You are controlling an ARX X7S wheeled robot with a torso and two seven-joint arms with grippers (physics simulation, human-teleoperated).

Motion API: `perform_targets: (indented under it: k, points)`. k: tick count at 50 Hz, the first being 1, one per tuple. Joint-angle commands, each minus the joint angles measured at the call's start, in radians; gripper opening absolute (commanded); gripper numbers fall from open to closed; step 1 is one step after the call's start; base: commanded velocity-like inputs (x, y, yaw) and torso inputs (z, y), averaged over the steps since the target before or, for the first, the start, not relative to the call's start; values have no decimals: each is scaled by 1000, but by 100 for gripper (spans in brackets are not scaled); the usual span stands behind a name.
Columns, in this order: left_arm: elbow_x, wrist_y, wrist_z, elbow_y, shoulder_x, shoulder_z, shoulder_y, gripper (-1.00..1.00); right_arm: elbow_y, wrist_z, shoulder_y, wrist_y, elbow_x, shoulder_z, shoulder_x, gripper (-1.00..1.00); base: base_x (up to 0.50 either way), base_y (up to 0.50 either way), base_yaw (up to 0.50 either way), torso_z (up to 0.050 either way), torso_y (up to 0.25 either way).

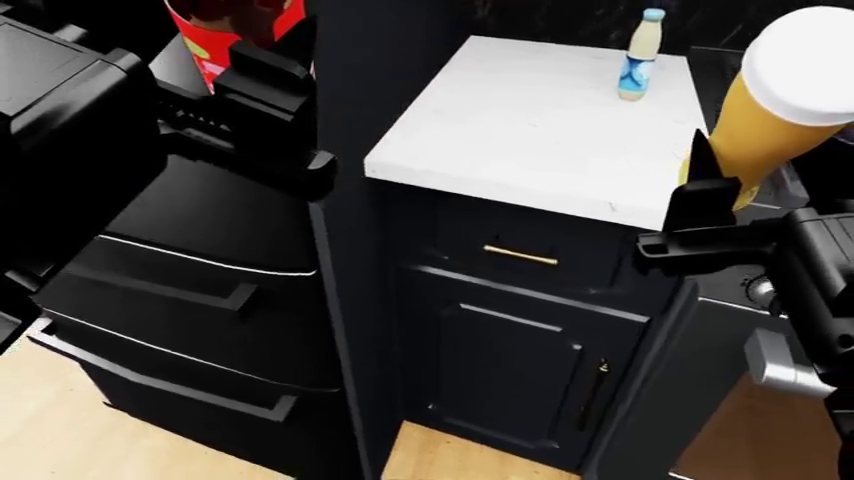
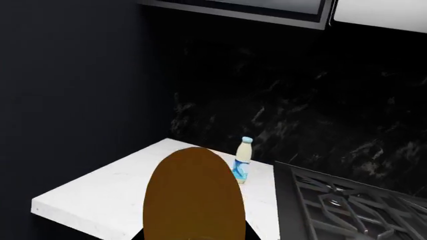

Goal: Move the drinks to the dining counter.

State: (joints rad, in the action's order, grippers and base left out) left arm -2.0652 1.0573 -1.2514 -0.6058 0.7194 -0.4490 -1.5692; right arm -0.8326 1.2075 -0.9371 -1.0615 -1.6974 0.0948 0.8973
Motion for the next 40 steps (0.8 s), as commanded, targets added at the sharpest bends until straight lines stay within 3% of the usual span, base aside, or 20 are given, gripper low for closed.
perform_targets:
  k: [1, 40]
  points:
    - [-1, -18, -4, 0, 5, 2, 0, -100, -5, -4, -9, -8, 9, 1, 2, -100, 0, 0, 500, 0, 0]
    - [21, -25, 18, -1, 17, -11, 11, -100, -2, -51, 11, 4, 66, 21, -21, -100, 0, 0, 500, 0, 0]
